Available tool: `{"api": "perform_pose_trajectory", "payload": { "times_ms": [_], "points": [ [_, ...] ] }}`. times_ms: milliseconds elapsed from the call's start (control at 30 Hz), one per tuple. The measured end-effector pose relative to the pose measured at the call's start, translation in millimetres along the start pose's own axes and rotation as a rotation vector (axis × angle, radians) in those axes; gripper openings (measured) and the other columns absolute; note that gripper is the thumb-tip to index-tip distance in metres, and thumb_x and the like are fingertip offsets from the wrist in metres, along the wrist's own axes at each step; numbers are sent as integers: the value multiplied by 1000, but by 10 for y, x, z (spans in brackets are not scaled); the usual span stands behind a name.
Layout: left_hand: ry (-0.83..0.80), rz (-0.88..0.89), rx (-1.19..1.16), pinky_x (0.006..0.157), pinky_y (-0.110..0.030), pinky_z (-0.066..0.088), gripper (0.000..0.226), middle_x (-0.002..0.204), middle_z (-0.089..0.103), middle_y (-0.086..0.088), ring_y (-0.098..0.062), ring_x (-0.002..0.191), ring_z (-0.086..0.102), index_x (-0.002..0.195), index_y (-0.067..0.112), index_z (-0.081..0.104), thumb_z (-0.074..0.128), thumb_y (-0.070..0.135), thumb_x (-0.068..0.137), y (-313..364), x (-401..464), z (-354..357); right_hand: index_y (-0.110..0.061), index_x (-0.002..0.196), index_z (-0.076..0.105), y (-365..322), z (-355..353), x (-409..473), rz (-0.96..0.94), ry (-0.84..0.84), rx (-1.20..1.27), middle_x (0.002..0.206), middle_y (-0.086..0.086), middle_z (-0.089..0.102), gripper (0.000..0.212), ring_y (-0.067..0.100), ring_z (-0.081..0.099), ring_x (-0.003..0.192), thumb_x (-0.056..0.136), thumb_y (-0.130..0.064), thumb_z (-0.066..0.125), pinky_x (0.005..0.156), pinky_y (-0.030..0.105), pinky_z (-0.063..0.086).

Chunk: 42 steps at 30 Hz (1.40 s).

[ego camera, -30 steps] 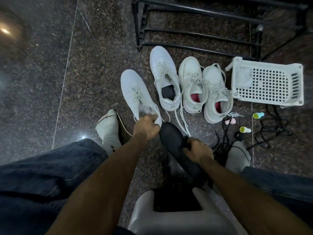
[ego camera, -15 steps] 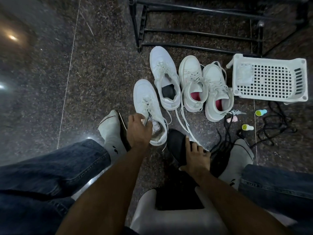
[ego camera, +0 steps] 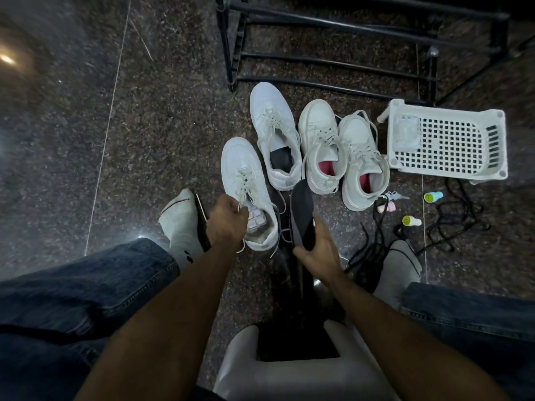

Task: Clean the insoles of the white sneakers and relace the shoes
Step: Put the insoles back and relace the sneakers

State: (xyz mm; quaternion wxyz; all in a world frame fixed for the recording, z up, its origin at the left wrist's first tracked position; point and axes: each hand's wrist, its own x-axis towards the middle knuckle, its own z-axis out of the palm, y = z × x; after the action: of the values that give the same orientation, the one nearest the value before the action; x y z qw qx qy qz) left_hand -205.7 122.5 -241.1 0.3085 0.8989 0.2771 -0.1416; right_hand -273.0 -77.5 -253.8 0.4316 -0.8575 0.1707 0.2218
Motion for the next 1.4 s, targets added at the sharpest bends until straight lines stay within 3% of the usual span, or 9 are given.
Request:
{"api": "perform_pose_trajectory", "payload": {
  "times_ms": [133, 333, 400, 533, 633, 767, 900, 1100, 1400],
  "points": [
    [-45, 10, 3, 64, -30, 35, 15, 83, 63, -3, -27, 78, 58, 84, 19, 52, 61, 31, 84, 0, 32, -63, -32, 151, 12, -377, 122, 110, -92, -49, 116, 151, -2, 34, 97, 18, 41, 133, 67, -42, 58, 105, 42, 40],
    [-85, 35, 33, 66, -30, 36, 14, 82, 63, -1, -27, 77, 59, 81, 24, 47, 61, 27, 83, -34, -72, -27, -30, 149, 0, -738, 329, 240, -88, -25, -267, 144, 9, 35, 108, 32, 45, 125, 69, -50, 70, 90, 46, 48],
    [-88, 40, 23, 65, -30, 36, 14, 80, 61, 1, -27, 76, 58, 81, 23, 47, 61, 27, 82, -33, -103, -26, -27, 149, 2, -773, 375, 282, -107, 17, -379, 141, 12, 39, 103, 36, 50, 119, 75, -42, 71, 85, 46, 49],
    [-136, 94, 48, 66, -35, 47, 16, 80, 60, 0, -27, 75, 58, 86, 21, 48, 62, 28, 81, -157, -93, -80, -29, 148, 11, -773, 201, 393, -9, 71, -335, 130, 12, 54, 89, 37, 59, 107, 81, -36, 69, 80, 42, 49],
    [-137, 146, 14, 63, -33, 42, 15, 78, 56, 2, -24, 73, 56, 85, 22, 45, 60, 24, 83, -321, -101, -102, -34, 147, 10, -684, 20, 407, -2, 52, -389, 124, 11, 59, 88, 37, 62, 100, 82, -33, 69, 80, 43, 49],
    [-27, 453, 103, 64, -39, 46, 17, 94, 47, -1, -25, 79, 53, 90, 21, 44, 58, 15, 83, -427, -112, -94, -31, 149, 9, -659, 15, 369, -38, 50, -503, 130, 11, 56, 90, 37, 62, 102, 82, -37, 69, 85, 44, 48],
    [110, 741, 433, 83, -45, 48, 21, 114, 58, -10, -33, 103, 56, 87, 17, 67, 72, 8, 68, -365, -128, 5, -31, 147, 11, -656, 143, 348, -30, 84, -445, 121, 14, 61, 91, 35, 63, 100, 80, -50, 70, 81, 42, 49],
    [10, 668, 660, 110, -60, 27, 27, 147, 43, -14, -33, 137, 37, 101, 11, 68, 71, 26, 79, -158, 20, 251, -31, 147, 15, -626, 178, 357, -3, 100, -383, 124, 13, 60, 89, 37, 60, 107, 78, -45, 70, 85, 43, 48],
    [28, 569, 694, 104, -60, 35, 26, 141, 48, -15, -35, 124, 47, 90, 9, 72, 76, 23, 68, -94, 94, 531, -34, 147, 15, -624, 137, 374, 7, 70, -377, 121, 13, 60, 88, 39, 59, 104, 76, -33, 67, 86, 43, 48]
  ]
}}
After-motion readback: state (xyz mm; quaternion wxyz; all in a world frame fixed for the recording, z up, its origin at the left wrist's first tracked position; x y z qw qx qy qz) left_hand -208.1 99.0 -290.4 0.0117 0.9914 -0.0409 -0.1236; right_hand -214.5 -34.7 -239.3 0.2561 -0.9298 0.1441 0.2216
